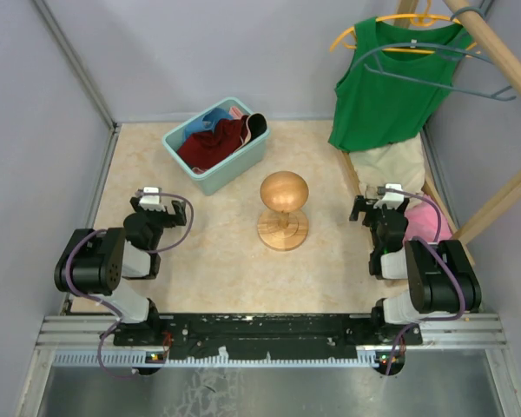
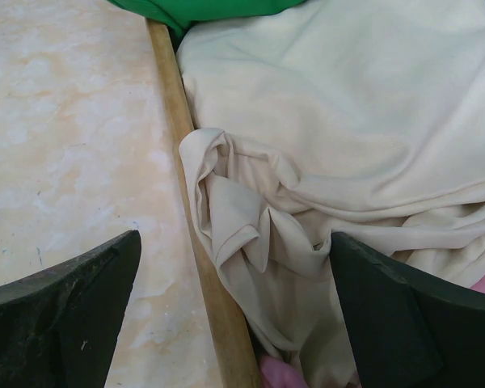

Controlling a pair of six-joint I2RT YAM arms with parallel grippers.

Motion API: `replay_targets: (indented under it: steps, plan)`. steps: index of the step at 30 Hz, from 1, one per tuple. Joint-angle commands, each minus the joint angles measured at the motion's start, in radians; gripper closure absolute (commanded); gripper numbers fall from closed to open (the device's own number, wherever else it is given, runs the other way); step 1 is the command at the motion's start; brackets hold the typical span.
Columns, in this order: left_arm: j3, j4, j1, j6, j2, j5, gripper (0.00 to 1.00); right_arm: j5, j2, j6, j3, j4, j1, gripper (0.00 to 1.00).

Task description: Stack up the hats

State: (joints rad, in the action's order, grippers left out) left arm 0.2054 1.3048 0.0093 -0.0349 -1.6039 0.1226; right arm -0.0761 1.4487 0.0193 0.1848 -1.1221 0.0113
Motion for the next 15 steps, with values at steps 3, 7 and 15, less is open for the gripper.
replay_targets:
  steps: [3,7,15]
  plan:
    - [0.018,0.013,0.007,-0.01,0.01,0.012,0.0,0.003,-0.002,-0.004,0.011,-0.067,0.006,0.01]
    - [0.028,-0.007,0.007,-0.023,0.01,0.036,0.0,0.003,-0.001,-0.004,0.015,-0.062,0.005,0.01]
    - [0.042,-0.039,0.006,-0.028,0.022,0.043,0.0,0.02,-0.065,-0.018,0.079,0.1,0.008,0.01]
